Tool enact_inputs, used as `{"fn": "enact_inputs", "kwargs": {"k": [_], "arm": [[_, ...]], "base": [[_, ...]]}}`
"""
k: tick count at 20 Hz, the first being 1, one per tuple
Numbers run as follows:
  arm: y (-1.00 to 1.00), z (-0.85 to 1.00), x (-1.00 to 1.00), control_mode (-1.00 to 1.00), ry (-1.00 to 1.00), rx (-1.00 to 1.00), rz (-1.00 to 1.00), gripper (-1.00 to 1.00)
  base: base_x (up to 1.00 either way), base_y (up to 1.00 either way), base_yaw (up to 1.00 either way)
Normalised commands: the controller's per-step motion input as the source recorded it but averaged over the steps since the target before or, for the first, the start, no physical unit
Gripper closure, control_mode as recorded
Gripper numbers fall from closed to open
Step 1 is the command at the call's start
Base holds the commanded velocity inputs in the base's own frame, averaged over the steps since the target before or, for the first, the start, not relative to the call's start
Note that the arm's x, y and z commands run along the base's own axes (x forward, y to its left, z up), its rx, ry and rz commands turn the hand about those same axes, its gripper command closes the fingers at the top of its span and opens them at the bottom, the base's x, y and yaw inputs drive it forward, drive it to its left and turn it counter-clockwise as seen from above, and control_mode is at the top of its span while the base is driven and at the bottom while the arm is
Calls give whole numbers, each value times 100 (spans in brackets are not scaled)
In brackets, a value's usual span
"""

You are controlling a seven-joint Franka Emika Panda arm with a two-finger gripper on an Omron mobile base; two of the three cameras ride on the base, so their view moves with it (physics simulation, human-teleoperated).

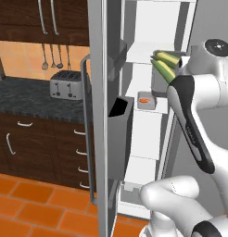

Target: Take the meat container that has the shrimp and place it on the second highest rack of the freezer. Then take the vegetable container that has the corns and place it on the highest rack of the freezer.

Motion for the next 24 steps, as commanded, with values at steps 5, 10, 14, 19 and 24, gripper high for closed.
{"fn": "enact_inputs", "kwargs": {"k": [5, 10, 14, 19, 24], "arm": [[-1, 3, 54, -100, 0, 0, -3, 100], [-10, 17, 72, -100, 0, 3, 0, 100], [-7, 14, 70, -100, -1, 3, 0, 100], [-8, 6, 65, -100, 2, 0, -1, 100], [-19, 0, 65, -100, 0, 1, -2, 100]], "base": [[0, 0, 0], [0, 0, 0], [0, 0, 0], [0, 0, 0], [0, 0, 0]]}}
